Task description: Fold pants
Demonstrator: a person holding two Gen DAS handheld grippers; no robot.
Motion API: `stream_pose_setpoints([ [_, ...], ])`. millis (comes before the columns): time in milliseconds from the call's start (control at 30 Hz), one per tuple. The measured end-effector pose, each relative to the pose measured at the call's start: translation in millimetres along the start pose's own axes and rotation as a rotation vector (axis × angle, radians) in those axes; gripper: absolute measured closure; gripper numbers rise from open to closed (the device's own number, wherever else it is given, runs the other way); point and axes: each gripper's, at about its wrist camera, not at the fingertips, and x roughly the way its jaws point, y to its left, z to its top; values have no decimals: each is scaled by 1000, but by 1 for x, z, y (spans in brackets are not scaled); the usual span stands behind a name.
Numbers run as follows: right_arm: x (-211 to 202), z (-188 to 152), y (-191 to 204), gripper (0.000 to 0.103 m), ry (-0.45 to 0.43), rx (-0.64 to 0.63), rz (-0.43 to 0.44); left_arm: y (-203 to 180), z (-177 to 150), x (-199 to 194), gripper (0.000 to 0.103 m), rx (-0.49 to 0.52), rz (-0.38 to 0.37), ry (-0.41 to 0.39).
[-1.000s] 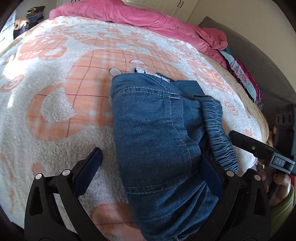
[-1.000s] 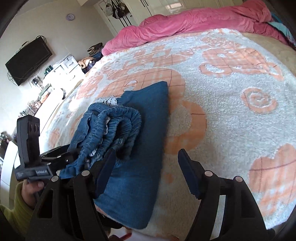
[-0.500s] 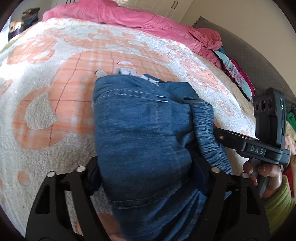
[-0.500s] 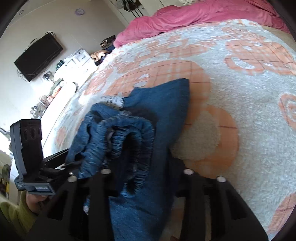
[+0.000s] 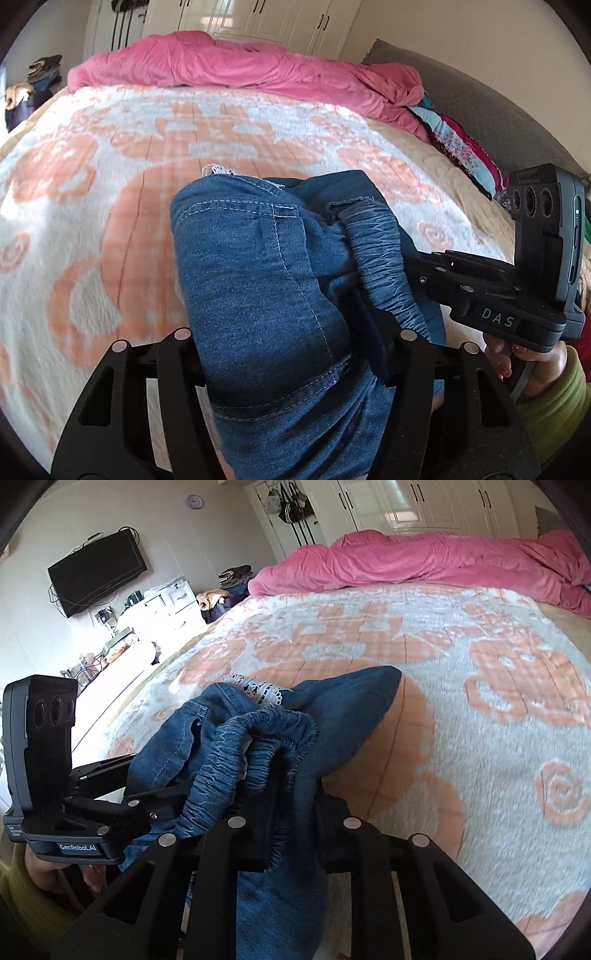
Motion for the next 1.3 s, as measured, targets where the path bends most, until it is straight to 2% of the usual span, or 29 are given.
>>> stream_pose_setpoints([
  [233,19,39,-10,86,0,-6,-15,14,36,17,51,-6,20,-10],
  [467,46,62,-20,86,12,-10,-43,29,53,37,51,-22,31,0],
  [667,68,62,-28,86,42,5,-59,44,49,55,51,-59,27,26],
  [833,78,49,-37,83,69,46,-84,54,40,64,44,-78,26,41],
  [900,80,45,-42,77,80,62,-99,57,38,67,36,-89,32,55],
  [967,82,40,-49,64,96,90,-127,60,35,70,30,-98,46,66],
  [1100,80,38,-54,56,97,109,-146,61,35,68,27,-108,53,68],
  [1133,77,38,-53,53,93,105,-147,60,35,66,26,-106,61,66],
  [1200,68,38,-50,42,72,99,-150,57,34,59,20,-105,71,59],
  [1300,49,36,-41,29,29,78,-154,55,31,47,17,-122,78,41],
])
